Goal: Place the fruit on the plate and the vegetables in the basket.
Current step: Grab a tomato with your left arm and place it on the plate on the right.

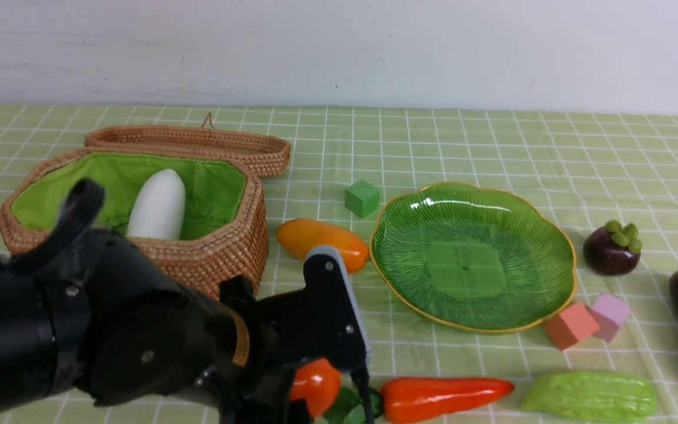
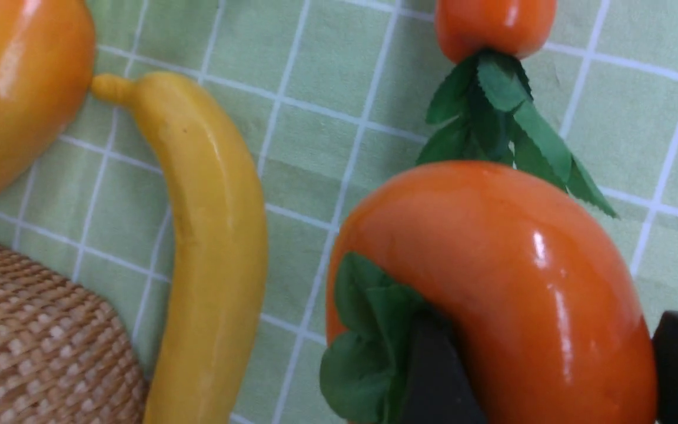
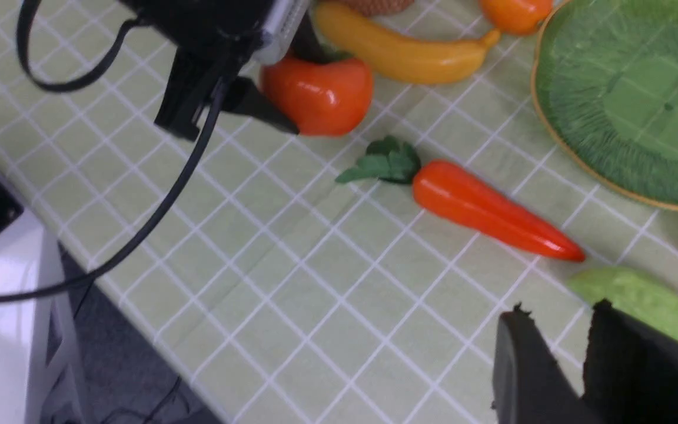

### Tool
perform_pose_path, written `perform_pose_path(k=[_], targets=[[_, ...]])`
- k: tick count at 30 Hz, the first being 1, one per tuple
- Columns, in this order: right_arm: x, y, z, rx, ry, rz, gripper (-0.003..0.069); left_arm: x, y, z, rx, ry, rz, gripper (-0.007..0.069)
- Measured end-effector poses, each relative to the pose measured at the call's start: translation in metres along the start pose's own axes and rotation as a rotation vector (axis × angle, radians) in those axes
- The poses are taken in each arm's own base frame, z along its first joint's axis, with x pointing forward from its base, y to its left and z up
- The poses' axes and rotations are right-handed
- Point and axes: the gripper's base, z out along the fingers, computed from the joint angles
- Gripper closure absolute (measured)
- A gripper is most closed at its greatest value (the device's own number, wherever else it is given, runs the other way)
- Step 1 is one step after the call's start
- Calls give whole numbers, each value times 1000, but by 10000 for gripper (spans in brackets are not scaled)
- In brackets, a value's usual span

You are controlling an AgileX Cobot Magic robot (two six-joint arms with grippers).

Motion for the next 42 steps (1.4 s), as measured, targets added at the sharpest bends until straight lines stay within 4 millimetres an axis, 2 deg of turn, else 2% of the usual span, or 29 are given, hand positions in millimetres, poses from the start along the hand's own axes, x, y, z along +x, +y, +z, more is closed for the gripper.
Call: perform_pose_path(k=[3,4,7,10,11,18,22,26,27,29,32,34,36,38,41,42], targets=[[-7,-9,-1,98,-78,26,485,-18,12,-9,-47,-71,5,195],[-10,-15,-2,158,-118,48,484,-33,21,-12,-94,-140,15,195],[-13,-21,-3,226,-154,69,484,-60,37,-5,-161,-246,32,195],[-13,-23,-4,253,-160,83,483,-87,52,17,-199,-312,49,195],[-13,-24,-4,256,-160,90,482,-97,57,31,-207,-325,52,195],[-10,-23,-4,252,-131,108,480,-134,78,97,-210,-333,52,195],[-7,-22,-3,245,-89,113,480,-146,84,119,-216,-344,52,195],[-4,-22,-3,242,-63,116,475,-146,84,133,-217,-347,53,195],[-3,-22,-3,241,-52,117,473,-145,83,138,-213,-342,53,168],[-3,-22,-3,238,-49,118,471,-145,83,139,-211,-340,53,128],[-3,-21,-3,230,-48,123,468,-144,80,141,-200,-324,55,-7],[-3,-21,-2,225,-48,126,467,-144,79,139,-193,-314,59,-35],[-3,-20,-2,224,-48,126,466,-145,76,134,-179,-294,63,-36],[-3,-20,-2,224,-47,126,464,-147,71,121,-150,-258,66,-16],[-3,-20,-2,222,-45,128,463,-150,63,89,-97,-209,3,64],[-3,-20,-2,221,-45,128,463,-150,63,86,-95,-205,-5,72]])
